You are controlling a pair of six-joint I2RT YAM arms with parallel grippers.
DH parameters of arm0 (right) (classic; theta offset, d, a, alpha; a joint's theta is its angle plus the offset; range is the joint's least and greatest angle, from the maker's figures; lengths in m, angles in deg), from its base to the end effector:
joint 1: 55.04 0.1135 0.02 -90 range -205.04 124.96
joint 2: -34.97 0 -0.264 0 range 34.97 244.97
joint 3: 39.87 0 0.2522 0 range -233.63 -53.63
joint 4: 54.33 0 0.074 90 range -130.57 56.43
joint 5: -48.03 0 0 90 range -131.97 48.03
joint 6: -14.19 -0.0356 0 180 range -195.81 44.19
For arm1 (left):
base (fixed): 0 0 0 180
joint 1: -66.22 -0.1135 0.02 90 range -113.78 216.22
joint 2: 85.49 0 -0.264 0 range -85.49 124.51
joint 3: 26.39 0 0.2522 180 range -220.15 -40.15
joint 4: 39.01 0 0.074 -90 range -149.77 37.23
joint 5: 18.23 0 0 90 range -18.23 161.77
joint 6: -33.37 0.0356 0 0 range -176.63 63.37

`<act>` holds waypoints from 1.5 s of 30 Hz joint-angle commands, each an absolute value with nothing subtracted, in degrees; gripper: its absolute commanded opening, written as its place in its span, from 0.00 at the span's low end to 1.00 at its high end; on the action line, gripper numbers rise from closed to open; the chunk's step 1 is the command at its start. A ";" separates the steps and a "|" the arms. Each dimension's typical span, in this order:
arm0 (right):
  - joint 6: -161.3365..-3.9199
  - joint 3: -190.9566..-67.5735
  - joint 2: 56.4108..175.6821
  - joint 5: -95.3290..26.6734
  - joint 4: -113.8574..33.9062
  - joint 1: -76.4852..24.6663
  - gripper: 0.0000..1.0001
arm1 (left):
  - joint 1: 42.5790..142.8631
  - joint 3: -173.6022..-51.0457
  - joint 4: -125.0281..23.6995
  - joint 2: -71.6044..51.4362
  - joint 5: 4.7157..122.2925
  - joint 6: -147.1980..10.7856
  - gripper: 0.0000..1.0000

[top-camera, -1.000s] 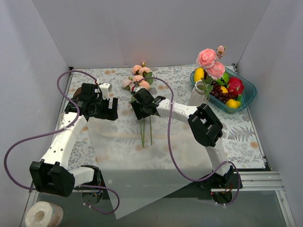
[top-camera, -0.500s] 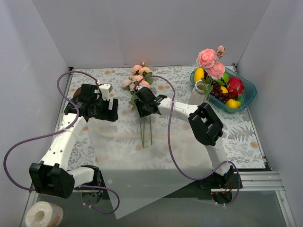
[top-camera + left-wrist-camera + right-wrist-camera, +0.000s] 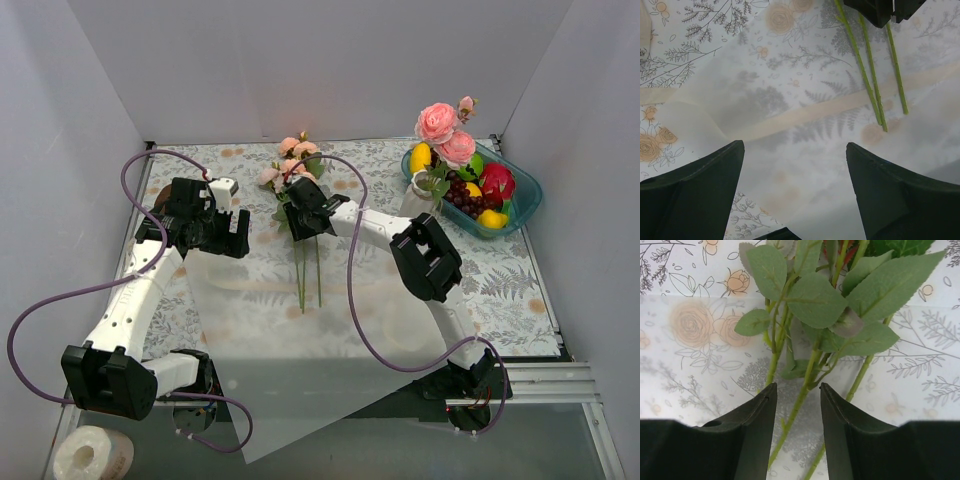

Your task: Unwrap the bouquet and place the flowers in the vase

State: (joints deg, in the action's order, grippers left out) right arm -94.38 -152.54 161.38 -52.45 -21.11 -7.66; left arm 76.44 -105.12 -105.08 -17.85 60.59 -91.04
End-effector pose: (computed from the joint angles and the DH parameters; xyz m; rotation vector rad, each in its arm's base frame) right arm 0.3407 0.3607 0.1864 -0.5123 2.3428 0.3299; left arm 0.2247 -0.0475 0.3170 -0.4654 2.5544 -0.5459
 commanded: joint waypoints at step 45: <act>-92.08 -157.25 152.13 -58.93 -18.69 -7.84 0.01 | 75.80 -108.00 -105.59 -16.76 59.90 -89.85 0.84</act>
